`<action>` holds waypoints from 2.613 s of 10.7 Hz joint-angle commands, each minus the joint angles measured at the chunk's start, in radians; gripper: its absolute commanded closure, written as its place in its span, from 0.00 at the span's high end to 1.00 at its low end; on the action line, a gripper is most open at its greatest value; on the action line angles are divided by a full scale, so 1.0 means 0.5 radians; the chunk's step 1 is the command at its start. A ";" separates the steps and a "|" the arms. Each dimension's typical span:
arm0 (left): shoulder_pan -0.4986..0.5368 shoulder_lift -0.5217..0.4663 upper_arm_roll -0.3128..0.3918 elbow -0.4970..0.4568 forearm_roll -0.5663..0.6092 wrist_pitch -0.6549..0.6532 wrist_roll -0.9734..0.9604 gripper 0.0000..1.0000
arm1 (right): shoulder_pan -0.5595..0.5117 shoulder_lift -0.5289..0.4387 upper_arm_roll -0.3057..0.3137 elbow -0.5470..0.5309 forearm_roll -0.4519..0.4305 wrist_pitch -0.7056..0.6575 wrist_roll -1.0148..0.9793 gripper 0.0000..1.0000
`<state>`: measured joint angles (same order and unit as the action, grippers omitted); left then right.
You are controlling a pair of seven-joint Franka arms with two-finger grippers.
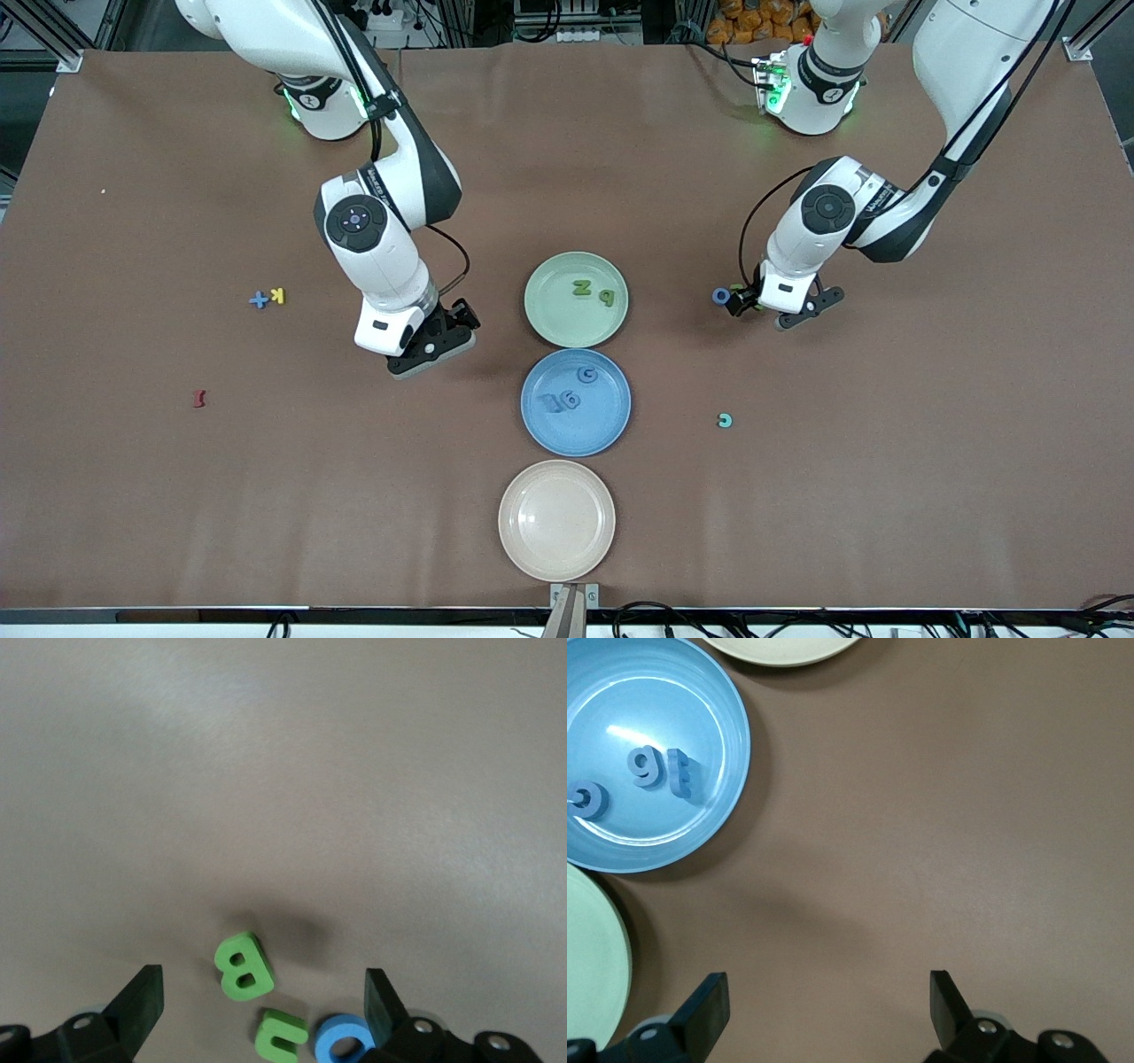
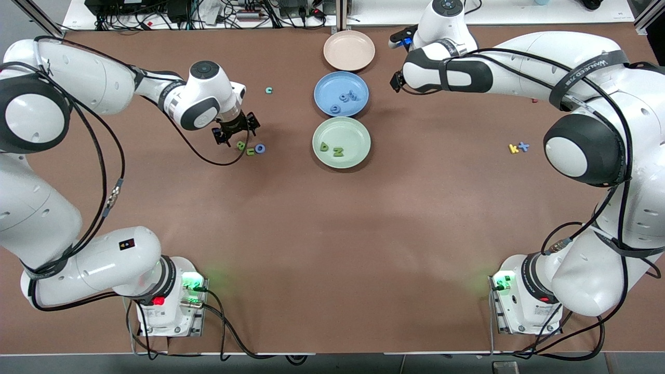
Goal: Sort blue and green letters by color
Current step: 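Move the left gripper to the green B while the right gripper withdraws, then lower and close the left gripper on the green B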
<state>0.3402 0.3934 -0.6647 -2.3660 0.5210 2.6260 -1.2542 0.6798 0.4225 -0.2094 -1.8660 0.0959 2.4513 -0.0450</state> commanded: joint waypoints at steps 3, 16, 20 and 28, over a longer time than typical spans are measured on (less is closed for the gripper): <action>0.010 -0.048 -0.017 -0.069 0.044 0.028 -0.424 1.00 | -0.114 -0.093 0.017 -0.063 -0.026 -0.009 -0.210 1.00; 0.007 0.029 0.041 -0.091 0.139 0.148 -0.632 1.00 | -0.169 -0.093 0.017 -0.023 -0.026 -0.046 -0.312 1.00; 0.004 0.093 0.050 -0.063 0.308 0.148 -0.780 1.00 | -0.169 -0.099 0.017 -0.017 -0.026 -0.064 -0.312 1.00; 0.001 0.124 0.075 -0.039 0.440 0.148 -0.783 0.00 | -0.209 -0.096 0.017 0.032 -0.026 -0.129 -0.386 1.00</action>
<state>0.3411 0.4360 -0.6357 -2.3918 0.6907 2.6916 -1.6112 0.5952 0.3974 -0.2120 -1.8528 0.0953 2.4151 -0.2164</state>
